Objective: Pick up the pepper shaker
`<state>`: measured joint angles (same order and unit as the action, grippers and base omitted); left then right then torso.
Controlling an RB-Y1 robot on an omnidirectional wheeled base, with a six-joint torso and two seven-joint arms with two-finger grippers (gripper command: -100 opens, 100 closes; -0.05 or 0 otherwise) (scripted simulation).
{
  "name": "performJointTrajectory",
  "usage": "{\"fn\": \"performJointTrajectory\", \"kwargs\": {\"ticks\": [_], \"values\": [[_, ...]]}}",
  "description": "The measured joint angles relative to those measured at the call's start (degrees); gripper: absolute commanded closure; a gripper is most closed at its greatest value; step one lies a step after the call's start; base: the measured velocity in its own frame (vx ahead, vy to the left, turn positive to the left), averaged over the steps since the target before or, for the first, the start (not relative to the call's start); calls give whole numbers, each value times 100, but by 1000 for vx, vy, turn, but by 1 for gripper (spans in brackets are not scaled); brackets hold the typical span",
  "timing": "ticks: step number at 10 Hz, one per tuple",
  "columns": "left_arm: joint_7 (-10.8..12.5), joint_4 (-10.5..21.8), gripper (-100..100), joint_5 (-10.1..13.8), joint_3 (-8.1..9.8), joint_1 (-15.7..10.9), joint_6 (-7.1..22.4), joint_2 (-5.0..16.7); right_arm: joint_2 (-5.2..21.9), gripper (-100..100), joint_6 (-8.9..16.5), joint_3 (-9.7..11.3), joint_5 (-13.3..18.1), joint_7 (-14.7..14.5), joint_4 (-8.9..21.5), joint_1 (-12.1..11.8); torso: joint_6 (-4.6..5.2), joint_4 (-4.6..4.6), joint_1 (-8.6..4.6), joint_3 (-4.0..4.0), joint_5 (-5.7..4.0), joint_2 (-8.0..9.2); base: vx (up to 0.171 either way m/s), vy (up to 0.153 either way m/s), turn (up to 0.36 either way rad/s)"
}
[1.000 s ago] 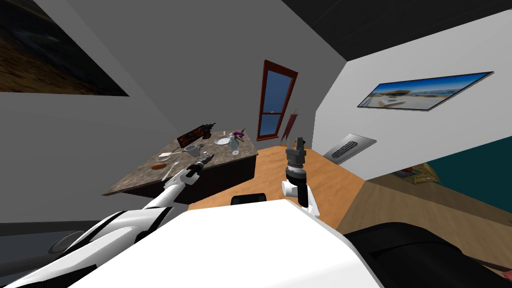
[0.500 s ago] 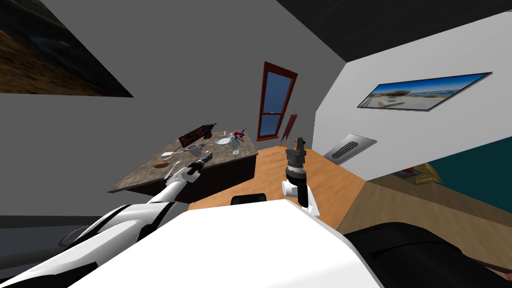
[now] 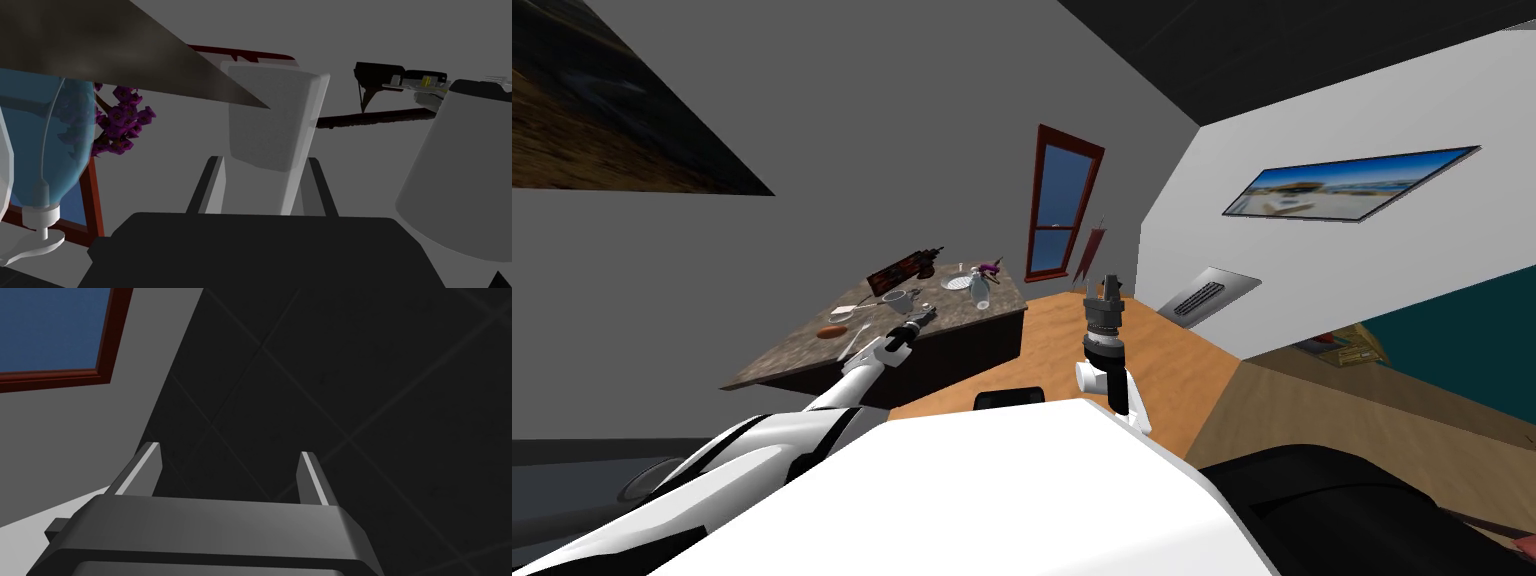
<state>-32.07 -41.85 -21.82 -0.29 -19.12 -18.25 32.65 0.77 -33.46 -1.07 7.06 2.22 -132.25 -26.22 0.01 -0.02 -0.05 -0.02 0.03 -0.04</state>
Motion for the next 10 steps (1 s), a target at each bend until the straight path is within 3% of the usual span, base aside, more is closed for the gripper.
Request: {"fn": "performJointTrajectory", "kwargs": {"ticks": [1, 3, 10], "values": [[3, -121, 100, -11, 51, 121, 25, -21, 0, 0, 0, 0, 0, 0, 0, 0, 3, -4, 4, -8, 4, -12, 75, 18, -90], [78, -717, 100, -38, 167, 596, 217, -52, 0, 0, 0, 0, 0, 0, 0, -1, 8, -18, 7, -21, 16, -25, 62, 14, -67], [238, -2005, 100, -127, 525, 1795, 456, -130, 0, 0, 0, 0, 0, 0, 0, -1, 11, -49, 18, -46, 46, -42, 40, 7, -47]]}}
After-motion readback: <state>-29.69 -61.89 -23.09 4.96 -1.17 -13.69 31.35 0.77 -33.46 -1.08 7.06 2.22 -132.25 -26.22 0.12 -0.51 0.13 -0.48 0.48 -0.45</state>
